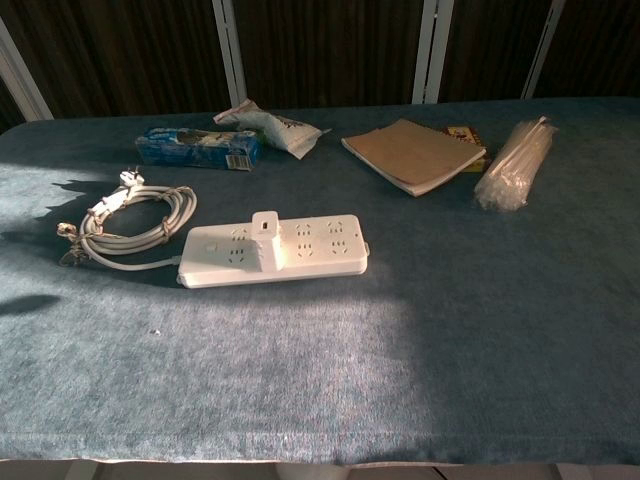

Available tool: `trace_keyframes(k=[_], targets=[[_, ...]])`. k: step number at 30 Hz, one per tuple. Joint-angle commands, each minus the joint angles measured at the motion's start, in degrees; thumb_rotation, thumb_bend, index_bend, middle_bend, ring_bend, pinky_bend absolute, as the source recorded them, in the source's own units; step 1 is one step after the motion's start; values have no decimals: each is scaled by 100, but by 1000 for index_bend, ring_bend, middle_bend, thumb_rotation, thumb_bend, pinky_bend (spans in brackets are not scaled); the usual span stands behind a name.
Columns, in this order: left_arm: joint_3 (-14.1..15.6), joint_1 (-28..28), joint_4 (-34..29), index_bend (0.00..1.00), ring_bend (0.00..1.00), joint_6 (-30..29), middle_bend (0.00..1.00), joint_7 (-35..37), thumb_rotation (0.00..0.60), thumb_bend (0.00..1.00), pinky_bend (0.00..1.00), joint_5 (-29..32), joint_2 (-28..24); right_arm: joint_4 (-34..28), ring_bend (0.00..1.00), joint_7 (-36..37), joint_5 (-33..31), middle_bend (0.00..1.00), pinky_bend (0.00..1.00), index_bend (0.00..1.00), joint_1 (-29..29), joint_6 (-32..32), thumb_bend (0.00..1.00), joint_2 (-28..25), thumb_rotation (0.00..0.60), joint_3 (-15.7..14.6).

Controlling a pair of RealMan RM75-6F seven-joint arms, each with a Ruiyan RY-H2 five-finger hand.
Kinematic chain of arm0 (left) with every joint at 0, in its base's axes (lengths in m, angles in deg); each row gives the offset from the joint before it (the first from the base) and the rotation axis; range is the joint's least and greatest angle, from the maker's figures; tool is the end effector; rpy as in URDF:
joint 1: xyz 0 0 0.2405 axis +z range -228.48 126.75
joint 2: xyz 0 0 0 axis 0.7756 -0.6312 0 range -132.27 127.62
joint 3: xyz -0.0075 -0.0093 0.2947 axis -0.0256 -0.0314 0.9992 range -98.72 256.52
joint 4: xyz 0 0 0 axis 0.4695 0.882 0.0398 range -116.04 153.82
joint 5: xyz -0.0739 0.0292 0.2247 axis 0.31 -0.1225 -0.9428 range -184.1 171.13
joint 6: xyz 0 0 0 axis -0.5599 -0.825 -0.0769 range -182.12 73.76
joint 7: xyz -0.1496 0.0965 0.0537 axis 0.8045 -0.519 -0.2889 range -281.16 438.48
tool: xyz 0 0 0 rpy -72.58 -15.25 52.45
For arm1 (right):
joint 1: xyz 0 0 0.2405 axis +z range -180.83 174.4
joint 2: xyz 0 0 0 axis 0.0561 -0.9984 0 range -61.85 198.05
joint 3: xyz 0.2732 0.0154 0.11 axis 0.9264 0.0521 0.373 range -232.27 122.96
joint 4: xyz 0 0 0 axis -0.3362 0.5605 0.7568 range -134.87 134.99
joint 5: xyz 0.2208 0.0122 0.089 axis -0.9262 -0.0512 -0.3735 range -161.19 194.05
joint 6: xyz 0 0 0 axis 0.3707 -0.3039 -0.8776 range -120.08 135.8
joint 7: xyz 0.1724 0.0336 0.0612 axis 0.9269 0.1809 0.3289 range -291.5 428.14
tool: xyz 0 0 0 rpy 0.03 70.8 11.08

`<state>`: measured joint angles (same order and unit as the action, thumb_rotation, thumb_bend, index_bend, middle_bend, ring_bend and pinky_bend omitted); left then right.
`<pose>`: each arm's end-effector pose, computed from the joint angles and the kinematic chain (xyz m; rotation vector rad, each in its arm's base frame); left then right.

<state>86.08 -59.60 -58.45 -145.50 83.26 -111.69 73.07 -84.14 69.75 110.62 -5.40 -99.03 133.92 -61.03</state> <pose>-0.3279 0.2002 0.0646 -1.7674 -0.7960 -1.1122 -0.3632 -0.1422 0.1782 1.3582 -0.7018 0.9758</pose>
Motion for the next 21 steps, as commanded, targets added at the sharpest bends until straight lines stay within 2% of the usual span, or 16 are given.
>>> trace_keyframes(k=[1, 5, 9, 14, 21], targets=[[10, -45, 113, 0, 0, -97, 0, 256, 600, 392, 121, -150, 215, -43, 0, -60, 18, 0, 0, 0, 9, 167, 280, -2, 600, 55], [-52, -192, 432, 0, 0, -198, 0, 552, 600, 377, 87, -400, 824, -48, 0, -126, 133, 0, 0, 0, 35, 312, 280, 28, 600, 77], [-325, -495, 536, 0, 0, 143, 0, -24, 600, 375, 78, -443, 1535, -64, 0, -93, 181, 0, 0, 0, 27, 392, 280, 19, 600, 115], [-748, -996, 436, 0, 0, 893, 0, -863, 600, 375, 73, -237, 2280, -64, 0, 16, 151, 0, 0, 0, 0, 459, 280, -16, 600, 200], [-1364, -1543, 537, 0, 0, 1462, 0, -1220, 600, 376, 73, 313, 3079, -62, 0, 157, 116, 0, 0, 0, -9, 634, 280, -86, 600, 253]])
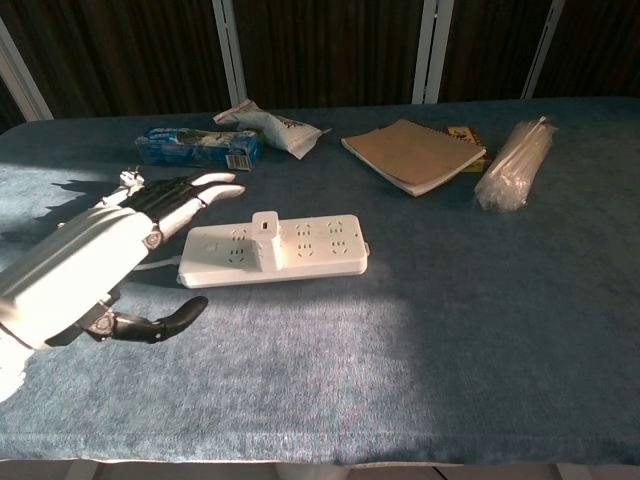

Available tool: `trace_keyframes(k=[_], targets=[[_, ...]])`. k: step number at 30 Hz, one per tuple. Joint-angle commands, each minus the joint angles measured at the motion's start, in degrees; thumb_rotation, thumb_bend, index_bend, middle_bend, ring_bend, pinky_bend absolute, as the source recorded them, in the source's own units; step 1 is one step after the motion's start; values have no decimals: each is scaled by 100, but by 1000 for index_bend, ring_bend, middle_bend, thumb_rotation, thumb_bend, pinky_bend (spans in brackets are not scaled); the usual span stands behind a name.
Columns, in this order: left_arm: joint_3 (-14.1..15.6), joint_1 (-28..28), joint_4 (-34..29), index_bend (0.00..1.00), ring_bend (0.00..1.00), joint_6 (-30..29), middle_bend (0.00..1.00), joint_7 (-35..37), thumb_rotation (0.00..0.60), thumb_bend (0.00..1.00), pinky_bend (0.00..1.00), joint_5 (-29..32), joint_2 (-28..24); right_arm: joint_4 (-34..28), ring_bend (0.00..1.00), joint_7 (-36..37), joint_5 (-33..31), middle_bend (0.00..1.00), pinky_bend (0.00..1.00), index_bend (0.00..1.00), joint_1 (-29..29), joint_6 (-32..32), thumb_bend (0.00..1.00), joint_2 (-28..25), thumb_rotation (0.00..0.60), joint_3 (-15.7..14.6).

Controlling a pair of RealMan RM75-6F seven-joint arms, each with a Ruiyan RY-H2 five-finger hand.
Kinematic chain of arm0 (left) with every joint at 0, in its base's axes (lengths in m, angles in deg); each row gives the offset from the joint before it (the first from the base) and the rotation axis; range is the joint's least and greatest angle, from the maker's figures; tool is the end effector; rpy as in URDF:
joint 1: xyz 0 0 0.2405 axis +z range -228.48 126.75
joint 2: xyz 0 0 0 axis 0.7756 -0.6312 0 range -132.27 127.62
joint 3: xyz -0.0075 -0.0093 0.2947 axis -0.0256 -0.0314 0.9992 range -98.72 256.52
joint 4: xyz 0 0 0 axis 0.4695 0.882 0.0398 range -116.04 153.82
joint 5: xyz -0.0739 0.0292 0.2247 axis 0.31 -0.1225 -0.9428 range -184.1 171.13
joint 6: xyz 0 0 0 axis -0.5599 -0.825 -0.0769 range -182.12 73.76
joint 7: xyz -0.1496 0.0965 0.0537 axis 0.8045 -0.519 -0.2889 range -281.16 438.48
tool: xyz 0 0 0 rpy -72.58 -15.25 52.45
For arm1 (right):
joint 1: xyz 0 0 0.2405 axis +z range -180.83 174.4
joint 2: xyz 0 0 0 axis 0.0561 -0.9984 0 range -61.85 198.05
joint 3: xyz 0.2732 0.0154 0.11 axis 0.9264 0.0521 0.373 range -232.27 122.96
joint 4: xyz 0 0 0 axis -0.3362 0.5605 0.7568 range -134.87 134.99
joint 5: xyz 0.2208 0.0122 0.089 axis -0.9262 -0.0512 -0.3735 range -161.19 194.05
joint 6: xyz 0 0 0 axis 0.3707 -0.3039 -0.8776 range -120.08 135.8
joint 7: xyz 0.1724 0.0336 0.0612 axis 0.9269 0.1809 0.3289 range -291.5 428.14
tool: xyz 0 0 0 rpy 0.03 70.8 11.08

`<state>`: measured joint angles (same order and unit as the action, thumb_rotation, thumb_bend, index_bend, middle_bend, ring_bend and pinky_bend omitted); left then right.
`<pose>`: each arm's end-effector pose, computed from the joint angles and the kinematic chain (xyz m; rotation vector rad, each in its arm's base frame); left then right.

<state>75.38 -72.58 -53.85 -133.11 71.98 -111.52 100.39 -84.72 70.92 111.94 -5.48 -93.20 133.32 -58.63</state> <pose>-0.1746 0.2771 -0.0903 -1.8222 -0.7193 -1.3979 -0.3654 -0.1528 0.1688 1.4014 -0.7577 0.9609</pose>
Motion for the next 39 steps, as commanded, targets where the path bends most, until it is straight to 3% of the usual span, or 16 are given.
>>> trace_keyframes(k=[1, 5, 11, 23, 31, 35, 39], targets=[[-384, -296, 129, 0, 0, 252, 0, -66, 600, 376, 73, 401, 474, -13, 0, 62, -21, 0, 0, 0, 0, 92, 280, -41, 600, 8], [-708, -568, 436, 0, 0, 641, 0, -206, 600, 376, 73, 916, 937, -25, 0, 99, -3, 0, 0, 0, 16, 201, 280, -67, 600, 27], [-879, -809, 415, 0, 0, 1378, 0, -965, 600, 375, 73, 1649, 1099, -41, 0, 175, -2, 0, 0, 0, 22, 316, 280, -111, 600, 55], [-984, -1112, 1625, 0, 0, 1136, 0, -1606, 600, 374, 75, 1991, 1993, -131, 0, 378, 150, 0, 0, 0, 25, 508, 280, -248, 600, -22], [-1050, -1260, 2220, 0, 2, 1022, 0, -1457, 600, 374, 108, 2134, 2281, -111, 0, 527, 177, 0, 0, 0, -10, 498, 280, -310, 600, -7], [-1056, -1301, 2403, 2, 55, 874, 28, -1321, 600, 373, 162, 2129, 2354, -115, 0, 530, 199, 0, 0, 0, -14, 530, 280, -322, 600, -13], [-1054, -1329, 2461, 74, 135, 798, 114, -1128, 600, 372, 216, 2143, 2373, -128, 0, 514, 224, 0, 0, 0, -12, 565, 280, -326, 600, -17]])
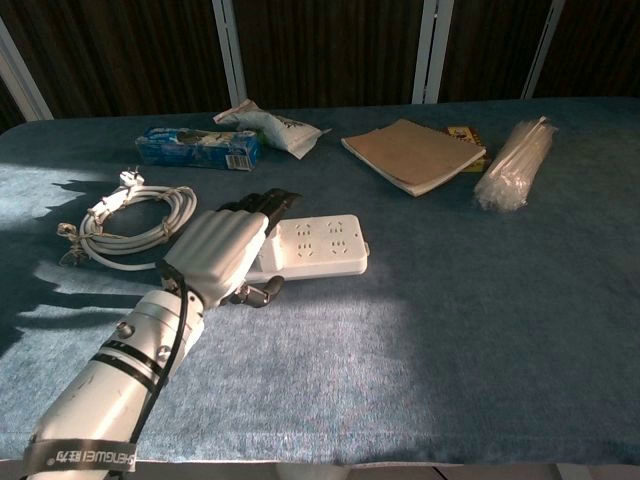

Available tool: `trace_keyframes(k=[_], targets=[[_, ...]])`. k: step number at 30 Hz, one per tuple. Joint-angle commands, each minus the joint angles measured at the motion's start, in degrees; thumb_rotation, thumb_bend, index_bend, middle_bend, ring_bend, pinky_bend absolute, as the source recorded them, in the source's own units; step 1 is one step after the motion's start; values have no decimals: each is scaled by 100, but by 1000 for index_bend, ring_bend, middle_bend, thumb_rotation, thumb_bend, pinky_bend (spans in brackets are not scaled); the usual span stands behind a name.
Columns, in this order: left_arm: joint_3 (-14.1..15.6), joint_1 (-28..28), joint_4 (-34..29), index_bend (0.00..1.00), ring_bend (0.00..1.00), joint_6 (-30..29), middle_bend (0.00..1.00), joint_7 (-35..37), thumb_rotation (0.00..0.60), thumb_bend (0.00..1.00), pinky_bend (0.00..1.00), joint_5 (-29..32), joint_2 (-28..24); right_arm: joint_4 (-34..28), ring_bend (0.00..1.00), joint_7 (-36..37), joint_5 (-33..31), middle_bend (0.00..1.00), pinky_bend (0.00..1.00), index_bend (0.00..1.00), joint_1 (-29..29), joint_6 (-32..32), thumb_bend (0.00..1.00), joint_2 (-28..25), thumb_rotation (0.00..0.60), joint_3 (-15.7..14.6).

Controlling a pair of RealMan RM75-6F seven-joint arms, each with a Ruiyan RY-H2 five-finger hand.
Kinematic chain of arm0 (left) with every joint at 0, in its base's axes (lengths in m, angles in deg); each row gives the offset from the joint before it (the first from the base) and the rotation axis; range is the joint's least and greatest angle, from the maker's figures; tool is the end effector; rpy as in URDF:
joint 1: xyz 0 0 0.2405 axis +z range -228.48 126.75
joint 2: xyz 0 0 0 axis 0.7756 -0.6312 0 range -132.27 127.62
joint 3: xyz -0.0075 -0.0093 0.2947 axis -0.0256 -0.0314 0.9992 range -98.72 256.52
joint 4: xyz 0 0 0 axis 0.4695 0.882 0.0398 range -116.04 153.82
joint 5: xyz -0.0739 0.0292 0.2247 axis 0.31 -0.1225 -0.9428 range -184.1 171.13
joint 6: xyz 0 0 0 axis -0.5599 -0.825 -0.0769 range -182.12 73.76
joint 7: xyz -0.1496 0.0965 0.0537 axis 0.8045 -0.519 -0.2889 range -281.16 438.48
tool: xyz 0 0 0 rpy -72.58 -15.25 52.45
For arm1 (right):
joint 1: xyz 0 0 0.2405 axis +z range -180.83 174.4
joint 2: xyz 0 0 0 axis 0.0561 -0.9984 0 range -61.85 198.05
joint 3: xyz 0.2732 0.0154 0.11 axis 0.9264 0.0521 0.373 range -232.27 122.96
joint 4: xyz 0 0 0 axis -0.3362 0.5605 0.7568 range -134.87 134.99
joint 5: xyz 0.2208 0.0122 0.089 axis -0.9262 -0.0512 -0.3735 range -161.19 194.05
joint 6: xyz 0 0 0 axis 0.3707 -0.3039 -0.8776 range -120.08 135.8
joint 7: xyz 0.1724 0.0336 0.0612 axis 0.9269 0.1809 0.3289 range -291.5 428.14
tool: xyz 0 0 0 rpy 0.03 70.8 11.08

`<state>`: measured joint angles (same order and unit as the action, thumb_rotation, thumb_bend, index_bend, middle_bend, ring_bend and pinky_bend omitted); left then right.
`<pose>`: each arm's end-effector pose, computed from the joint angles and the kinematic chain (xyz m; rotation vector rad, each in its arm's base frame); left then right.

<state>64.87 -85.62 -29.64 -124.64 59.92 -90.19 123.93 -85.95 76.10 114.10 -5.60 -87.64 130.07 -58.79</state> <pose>-0.1315 0.3596 -0.1923 -1.6739 -0.7680 -1.1064 -0.3689 -0.1518 0.1678 1.4702 -0.8751 0.9513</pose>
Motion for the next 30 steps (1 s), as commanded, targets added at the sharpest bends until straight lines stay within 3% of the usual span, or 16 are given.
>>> trace_keyframes(k=[1, 10, 19, 25, 30], targets=[[-5, -36, 54, 92, 155, -56, 136, 93, 600, 372, 225, 16, 23, -8, 0, -10, 12, 0, 0, 0, 1, 15, 280, -2, 600, 0], [-43, -119, 168, 188, 258, -12, 261, 213, 600, 367, 273, 167, 59, -7, 0, 8, 58, 0, 0, 0, -14, 24, 280, -13, 600, 2], [49, -168, 161, 314, 363, -8, 390, 284, 600, 367, 409, 178, 24, 61, 0, -275, 259, 0, 0, 0, 257, 251, 288, 116, 600, 120], [88, -199, 81, 343, 391, -4, 421, 265, 600, 367, 435, 195, 29, -299, 0, -725, 485, 0, 0, 0, 1137, 1322, 532, 133, 600, 343], [94, -203, -62, 366, 411, -6, 444, 179, 600, 370, 466, 232, -11, -511, 0, -1085, 354, 38, 0, 59, 1918, 2309, 734, 512, 600, 649]])
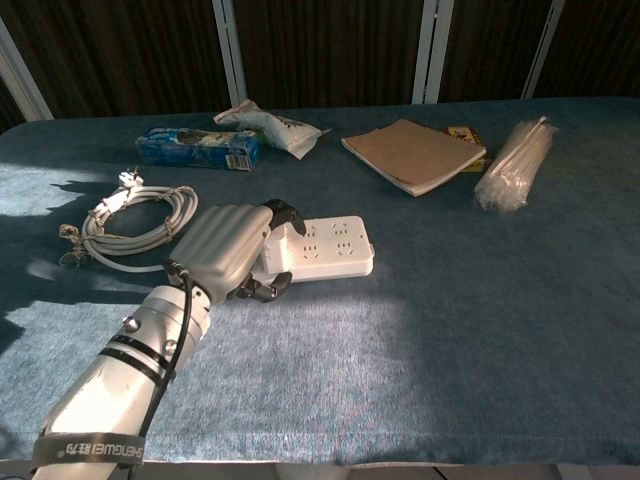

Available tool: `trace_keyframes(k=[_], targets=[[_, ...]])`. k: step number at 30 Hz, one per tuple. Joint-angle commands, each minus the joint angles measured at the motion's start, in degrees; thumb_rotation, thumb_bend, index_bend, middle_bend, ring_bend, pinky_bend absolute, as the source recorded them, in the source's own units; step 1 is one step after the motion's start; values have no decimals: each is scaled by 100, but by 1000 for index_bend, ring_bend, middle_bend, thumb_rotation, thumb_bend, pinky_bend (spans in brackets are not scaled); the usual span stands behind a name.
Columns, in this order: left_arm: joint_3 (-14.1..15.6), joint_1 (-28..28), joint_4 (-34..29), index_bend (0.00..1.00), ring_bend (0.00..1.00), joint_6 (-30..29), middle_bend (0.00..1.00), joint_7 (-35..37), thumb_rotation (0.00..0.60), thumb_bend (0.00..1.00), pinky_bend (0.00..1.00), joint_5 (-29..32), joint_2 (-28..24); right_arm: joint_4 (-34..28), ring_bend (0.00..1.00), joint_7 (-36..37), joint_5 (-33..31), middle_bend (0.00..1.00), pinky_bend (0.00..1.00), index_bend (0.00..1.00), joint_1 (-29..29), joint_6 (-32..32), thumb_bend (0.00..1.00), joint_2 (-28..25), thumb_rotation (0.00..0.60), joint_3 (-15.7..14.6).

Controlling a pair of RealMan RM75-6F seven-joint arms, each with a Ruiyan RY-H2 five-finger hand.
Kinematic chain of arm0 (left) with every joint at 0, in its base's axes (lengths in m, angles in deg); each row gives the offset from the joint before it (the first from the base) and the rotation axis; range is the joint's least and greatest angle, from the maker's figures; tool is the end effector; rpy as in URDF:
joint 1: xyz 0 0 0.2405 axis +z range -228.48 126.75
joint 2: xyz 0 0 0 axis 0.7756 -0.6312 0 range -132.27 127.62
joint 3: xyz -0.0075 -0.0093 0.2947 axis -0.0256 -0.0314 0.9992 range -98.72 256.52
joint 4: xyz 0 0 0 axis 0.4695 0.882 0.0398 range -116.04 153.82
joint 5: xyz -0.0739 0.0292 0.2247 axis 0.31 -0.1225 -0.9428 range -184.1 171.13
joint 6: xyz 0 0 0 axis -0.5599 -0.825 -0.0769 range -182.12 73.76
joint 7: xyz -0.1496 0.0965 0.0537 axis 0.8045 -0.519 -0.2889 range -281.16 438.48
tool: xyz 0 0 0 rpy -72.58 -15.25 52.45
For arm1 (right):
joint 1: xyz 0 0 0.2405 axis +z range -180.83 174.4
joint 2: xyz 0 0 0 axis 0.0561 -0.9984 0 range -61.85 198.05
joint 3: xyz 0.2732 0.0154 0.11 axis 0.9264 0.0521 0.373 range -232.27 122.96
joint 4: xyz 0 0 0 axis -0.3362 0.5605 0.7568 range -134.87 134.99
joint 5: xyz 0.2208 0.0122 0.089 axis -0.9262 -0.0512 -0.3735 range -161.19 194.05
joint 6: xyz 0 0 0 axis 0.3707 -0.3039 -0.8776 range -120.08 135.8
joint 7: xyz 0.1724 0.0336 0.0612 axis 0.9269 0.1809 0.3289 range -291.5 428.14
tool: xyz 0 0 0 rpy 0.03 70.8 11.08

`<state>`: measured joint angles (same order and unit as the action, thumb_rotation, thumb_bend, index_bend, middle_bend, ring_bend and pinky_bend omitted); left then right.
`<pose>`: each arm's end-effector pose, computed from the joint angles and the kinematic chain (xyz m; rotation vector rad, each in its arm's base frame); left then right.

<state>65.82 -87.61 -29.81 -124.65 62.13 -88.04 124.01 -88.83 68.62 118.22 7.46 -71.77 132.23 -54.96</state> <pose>-0.1237 0.3620 -0.1954 -1.6798 -0.8086 -1.1390 -0.3168 -0.2405 0.1091 1.7835 -0.7697 0.9544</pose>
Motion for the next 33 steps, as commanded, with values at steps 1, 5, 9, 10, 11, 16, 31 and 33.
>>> trace_keyframes(k=[1, 5, 9, 10, 11, 16, 31, 33], targets=[[-5, -7, -62, 371, 416, -10, 449, -58, 600, 372, 471, 22, -26, -232, 0, -409, -99, 49, 0, 73, 727, 866, 757, 390, 600, 317], [-12, -1, -168, 395, 438, -26, 474, -98, 600, 386, 494, 55, -81, -201, 0, -797, -488, 74, 0, 107, 1199, 1569, 811, 859, 600, 539], [-7, 15, -277, 398, 439, -70, 476, -158, 600, 396, 497, 62, -154, -41, 0, -1177, -838, 83, 0, 117, 1536, 2090, 857, 1264, 600, 649], [-10, 15, -311, 398, 439, -83, 477, -168, 600, 399, 496, 64, -176, 7, 0, -1254, -919, 84, 0, 118, 1604, 2177, 867, 1376, 600, 666], [-16, 15, -333, 398, 439, -91, 477, -171, 600, 403, 496, 68, -189, 36, 0, -1292, -973, 85, 0, 119, 1652, 2228, 882, 1455, 600, 680], [-39, 13, -378, 399, 439, -109, 478, -160, 600, 407, 494, 102, -226, 218, 0, -1380, -1140, 96, 0, 132, 1942, 2451, 997, 1857, 600, 751], [42, 72, -429, 397, 439, -122, 475, -161, 600, 407, 480, 157, -292, 1453, 0, -1460, -1745, 119, 0, 159, 2701, 3109, 1000, 3267, 600, 834], [55, 78, -436, 396, 439, -157, 473, -166, 600, 407, 477, 139, -300, 1620, 0, -1436, -1790, 119, 0, 158, 2761, 3131, 1000, 3441, 600, 820]])
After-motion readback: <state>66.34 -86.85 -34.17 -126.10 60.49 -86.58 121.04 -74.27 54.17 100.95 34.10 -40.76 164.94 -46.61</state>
